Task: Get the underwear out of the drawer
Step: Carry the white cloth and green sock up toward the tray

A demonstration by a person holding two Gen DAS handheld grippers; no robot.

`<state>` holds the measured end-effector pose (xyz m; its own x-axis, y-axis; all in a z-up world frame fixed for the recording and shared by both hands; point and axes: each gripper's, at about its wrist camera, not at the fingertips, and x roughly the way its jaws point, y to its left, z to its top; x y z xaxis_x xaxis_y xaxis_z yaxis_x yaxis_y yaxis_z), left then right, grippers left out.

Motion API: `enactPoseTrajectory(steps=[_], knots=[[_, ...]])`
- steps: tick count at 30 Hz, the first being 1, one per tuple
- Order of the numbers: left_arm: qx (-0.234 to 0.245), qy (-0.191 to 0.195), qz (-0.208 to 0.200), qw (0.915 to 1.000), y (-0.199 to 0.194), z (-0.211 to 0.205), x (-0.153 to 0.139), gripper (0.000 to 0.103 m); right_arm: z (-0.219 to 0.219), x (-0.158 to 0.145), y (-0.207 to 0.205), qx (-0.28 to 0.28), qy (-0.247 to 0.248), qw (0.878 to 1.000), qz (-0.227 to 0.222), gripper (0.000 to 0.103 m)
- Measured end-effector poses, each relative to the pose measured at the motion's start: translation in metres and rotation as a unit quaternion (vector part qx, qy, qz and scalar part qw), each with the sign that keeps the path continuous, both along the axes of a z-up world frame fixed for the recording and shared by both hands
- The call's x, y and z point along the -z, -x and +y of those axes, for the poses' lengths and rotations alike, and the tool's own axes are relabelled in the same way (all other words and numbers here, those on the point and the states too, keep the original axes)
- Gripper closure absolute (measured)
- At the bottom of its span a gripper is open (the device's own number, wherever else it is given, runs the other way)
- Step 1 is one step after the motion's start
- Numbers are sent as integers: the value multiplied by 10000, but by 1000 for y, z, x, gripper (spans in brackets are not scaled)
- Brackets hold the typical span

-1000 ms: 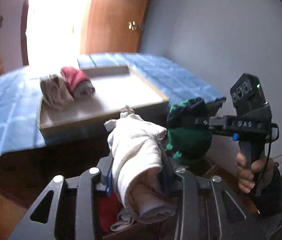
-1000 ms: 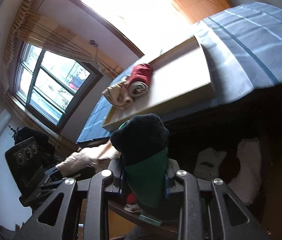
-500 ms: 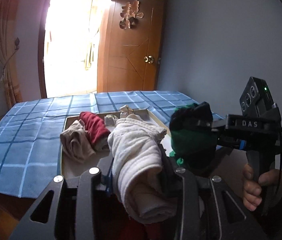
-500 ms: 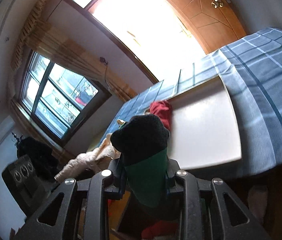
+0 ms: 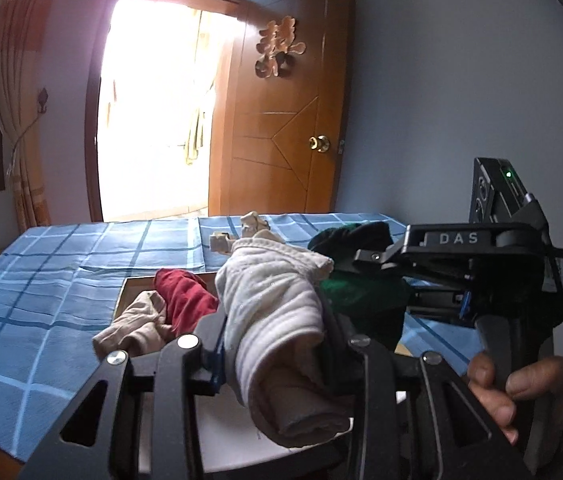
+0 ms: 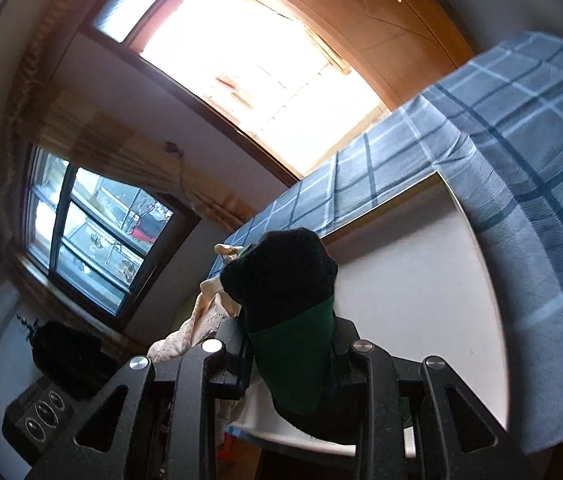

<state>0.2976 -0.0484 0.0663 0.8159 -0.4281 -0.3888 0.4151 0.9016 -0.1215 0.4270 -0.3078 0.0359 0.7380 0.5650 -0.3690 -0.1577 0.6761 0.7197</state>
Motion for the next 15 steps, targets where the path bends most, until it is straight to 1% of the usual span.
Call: enactPoseTrajectory(steps=[4,9,15], knots=[[-78,31,71,9999,-20,-3,11,68,-2,13,-29,177,-106,9994,274,73],[-150,13,214,9997,-44,-6,26,68,-8,33,-60,305,-360,9968,643,73],[-191,37,364,9991,-65,-11,35,68,-2,46,-91,391,-285,9947,909,73]])
